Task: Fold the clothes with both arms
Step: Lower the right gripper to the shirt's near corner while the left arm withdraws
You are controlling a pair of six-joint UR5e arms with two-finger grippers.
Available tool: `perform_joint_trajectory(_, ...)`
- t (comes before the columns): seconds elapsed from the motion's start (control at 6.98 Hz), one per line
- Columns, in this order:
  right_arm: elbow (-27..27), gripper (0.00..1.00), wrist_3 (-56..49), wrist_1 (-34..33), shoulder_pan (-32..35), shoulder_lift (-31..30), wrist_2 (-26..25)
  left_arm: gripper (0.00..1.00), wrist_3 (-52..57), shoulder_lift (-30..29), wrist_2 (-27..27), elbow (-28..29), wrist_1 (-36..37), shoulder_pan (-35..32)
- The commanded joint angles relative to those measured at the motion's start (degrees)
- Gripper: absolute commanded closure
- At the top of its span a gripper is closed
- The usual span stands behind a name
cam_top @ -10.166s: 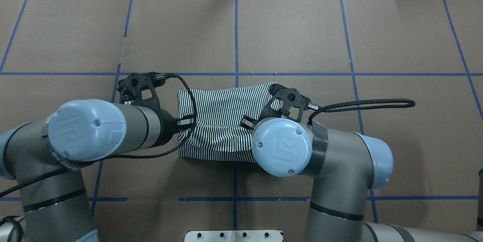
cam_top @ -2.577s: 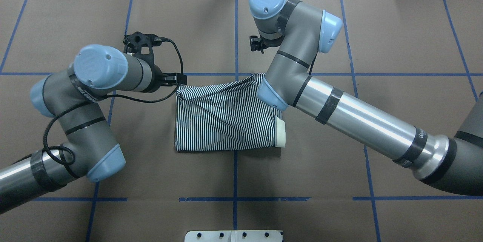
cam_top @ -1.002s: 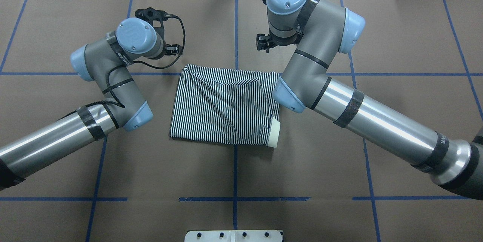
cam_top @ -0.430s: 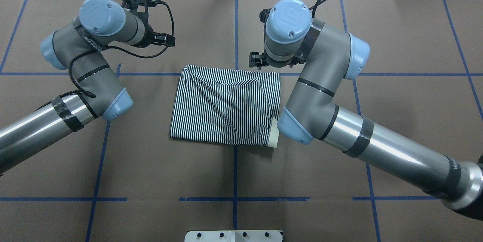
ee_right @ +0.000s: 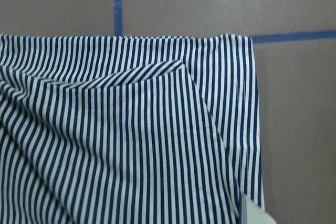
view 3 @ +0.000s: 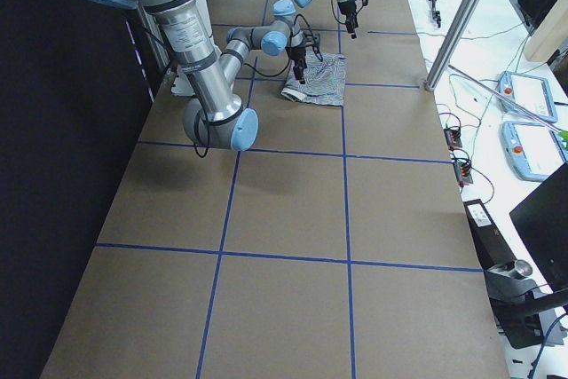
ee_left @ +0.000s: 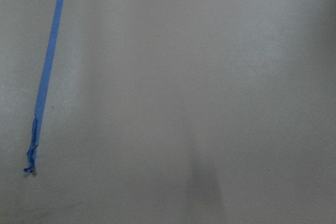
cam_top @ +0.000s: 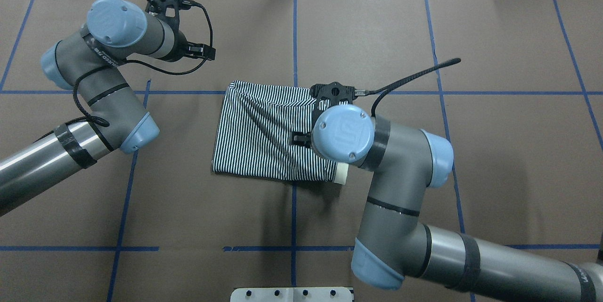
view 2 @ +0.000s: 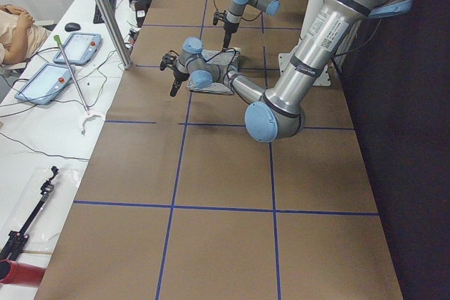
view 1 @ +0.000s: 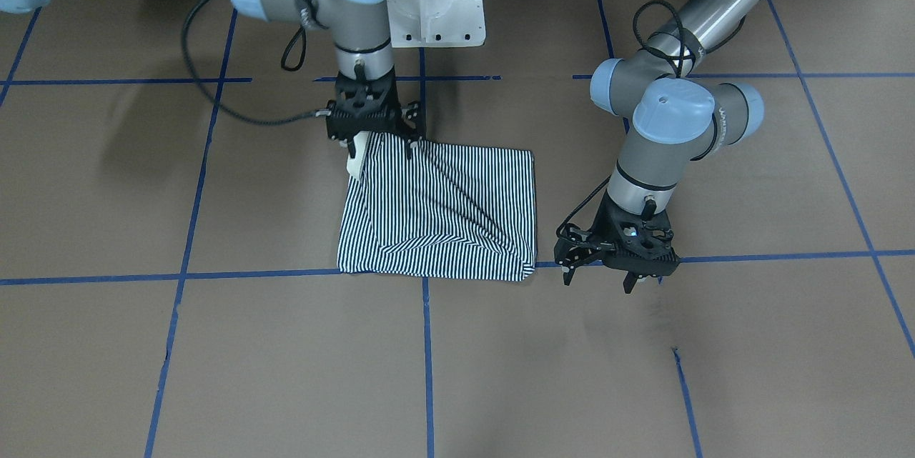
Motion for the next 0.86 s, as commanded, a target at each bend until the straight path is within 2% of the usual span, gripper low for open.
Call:
perform_joint_trajectory(0.0,0.84,0.01,2.73,0.15,-4.43,-3.33,-4.20,0.00,-0.28,0.06,0.05,-0.14,-0.04,0.07)
perform_joint_trajectory(0.72,-0.39,0.01,2.65,2.24,-6.71,-4.14,-5.08,0.00,-0.64,0.42,0.05,-0.84,-0.04,-0.02)
